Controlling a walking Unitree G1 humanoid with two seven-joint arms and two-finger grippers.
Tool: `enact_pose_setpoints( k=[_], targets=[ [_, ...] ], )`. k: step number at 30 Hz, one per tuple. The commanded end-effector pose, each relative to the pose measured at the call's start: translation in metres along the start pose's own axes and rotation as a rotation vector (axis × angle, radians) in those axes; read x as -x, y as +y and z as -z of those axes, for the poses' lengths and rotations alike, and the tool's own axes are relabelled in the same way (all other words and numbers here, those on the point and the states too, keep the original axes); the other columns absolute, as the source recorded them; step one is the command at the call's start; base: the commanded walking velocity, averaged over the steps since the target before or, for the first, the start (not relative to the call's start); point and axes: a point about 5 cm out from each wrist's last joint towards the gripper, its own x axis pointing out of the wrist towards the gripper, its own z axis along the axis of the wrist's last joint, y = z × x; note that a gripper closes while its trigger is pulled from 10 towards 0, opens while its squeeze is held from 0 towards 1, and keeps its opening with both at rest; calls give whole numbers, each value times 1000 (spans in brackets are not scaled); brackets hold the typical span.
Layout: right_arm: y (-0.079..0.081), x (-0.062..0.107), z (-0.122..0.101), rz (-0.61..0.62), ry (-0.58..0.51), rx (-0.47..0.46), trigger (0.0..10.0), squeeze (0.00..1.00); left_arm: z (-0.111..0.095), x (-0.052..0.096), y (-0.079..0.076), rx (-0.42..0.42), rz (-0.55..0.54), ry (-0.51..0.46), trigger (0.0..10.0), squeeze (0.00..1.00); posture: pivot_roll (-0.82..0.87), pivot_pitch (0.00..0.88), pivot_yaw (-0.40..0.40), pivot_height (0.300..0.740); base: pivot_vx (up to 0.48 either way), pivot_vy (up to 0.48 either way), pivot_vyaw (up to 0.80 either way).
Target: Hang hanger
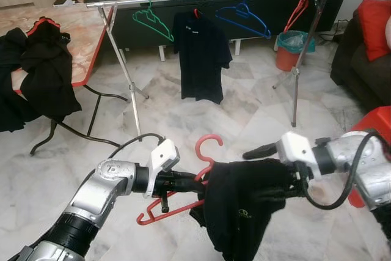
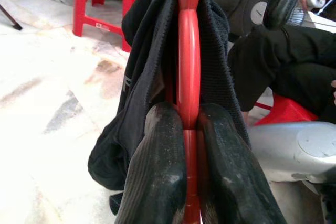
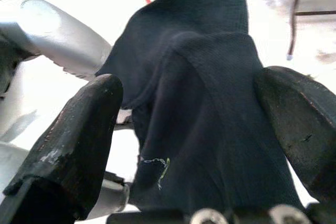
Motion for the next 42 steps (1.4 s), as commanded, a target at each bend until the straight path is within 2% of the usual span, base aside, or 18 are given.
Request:
enact_pose_setpoints(
  k=[1, 6, 14, 18, 19, 42],
  targets=[
    [-4, -3, -6, -32, 14, 30, 10000, 0, -12, 2, 0, -60, 28, 6, 10000, 0, -70, 18, 18, 740, 0, 0, 0],
    [-3, -8, 8, -76, 104, 9, 10000, 0, -12, 2, 1, -68, 34, 17, 10000, 0, -69, 11, 11, 740, 0, 0, 0],
    [3, -18, 17, -140, 114, -40, 10000, 0, -13, 3, 2, -74, 41, 19, 10000, 0, -61, 3, 8, 740, 0, 0, 0],
    [0, -22, 18, -119, 96, -40, 9961, 0, -15, 2, 2, -78, 44, 16, 10000, 0, -60, 1, 11, 740, 0, 0, 0],
    [0, -23, 18, -121, 88, -46, 0, 0, -15, 2, 2, -78, 45, 17, 10000, 0, -61, 0, 13, 740, 0, 0, 0],
    [5, -21, 23, -163, 84, -71, 0, 0, -13, 2, -1, -81, 63, 32, 10000, 0, -61, 21, 27, 740, 0, 0, 0]
  ],
)
